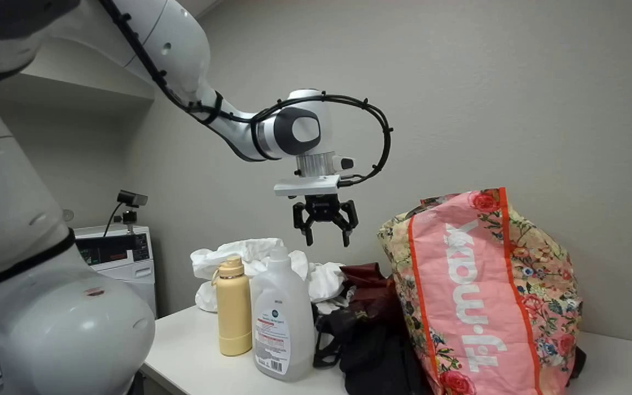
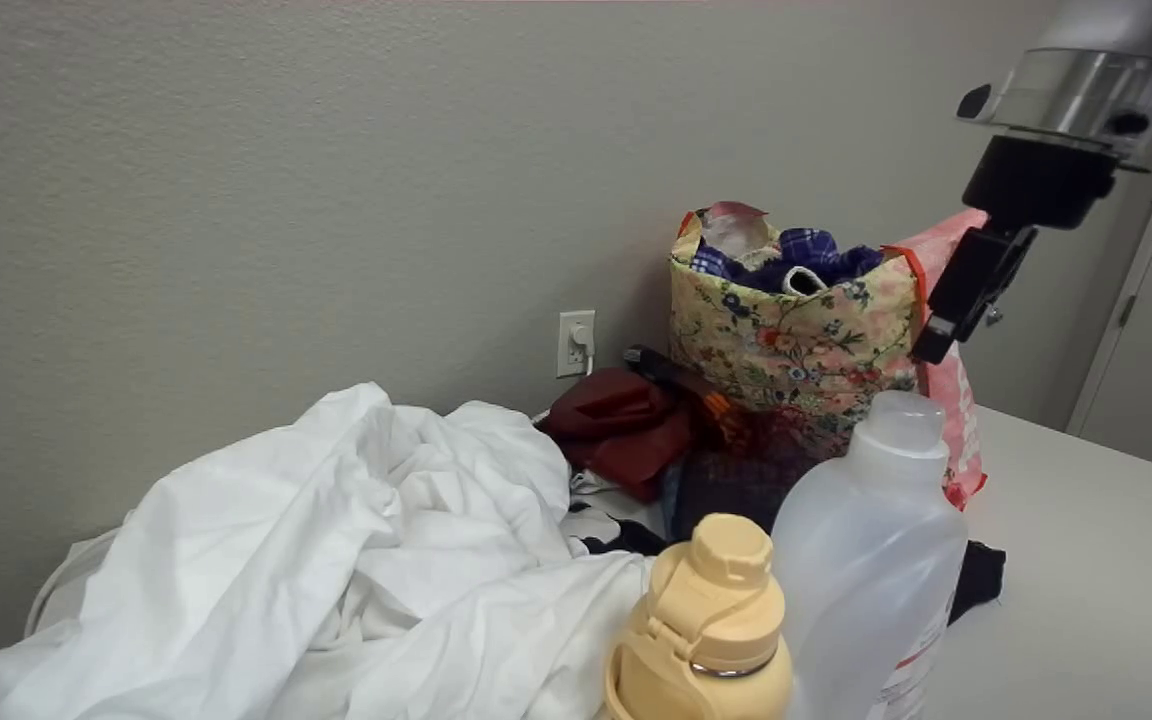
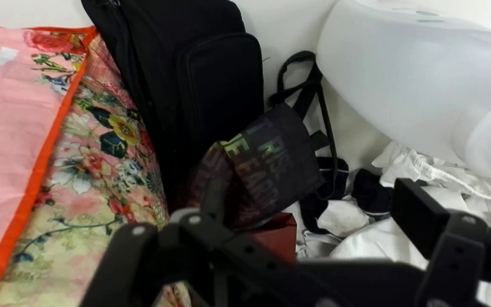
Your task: Move the jug to the right near the laundry
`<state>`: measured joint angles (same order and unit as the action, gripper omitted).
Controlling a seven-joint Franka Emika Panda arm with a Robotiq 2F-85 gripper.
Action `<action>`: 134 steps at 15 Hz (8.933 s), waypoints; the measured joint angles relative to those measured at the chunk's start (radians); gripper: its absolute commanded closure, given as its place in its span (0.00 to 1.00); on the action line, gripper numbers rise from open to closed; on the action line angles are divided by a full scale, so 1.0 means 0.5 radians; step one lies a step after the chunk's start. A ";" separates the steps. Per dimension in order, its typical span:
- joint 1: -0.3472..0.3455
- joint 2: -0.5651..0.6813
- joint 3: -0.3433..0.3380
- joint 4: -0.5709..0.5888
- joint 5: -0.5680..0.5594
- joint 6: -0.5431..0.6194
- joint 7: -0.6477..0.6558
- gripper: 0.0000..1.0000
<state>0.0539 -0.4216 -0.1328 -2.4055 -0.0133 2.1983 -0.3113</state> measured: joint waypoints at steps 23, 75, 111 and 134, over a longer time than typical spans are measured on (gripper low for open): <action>0.220 -0.594 0.478 -0.475 0.693 -0.536 0.735 0.00; 0.118 0.005 1.241 -0.192 -0.236 0.094 4.299 0.00; 0.176 0.571 1.072 0.034 -0.821 0.023 4.807 0.00; 0.201 0.685 0.881 0.072 -0.824 0.010 4.876 0.86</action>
<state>0.1544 -0.0793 0.3077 -2.3696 -0.4254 2.2035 2.1268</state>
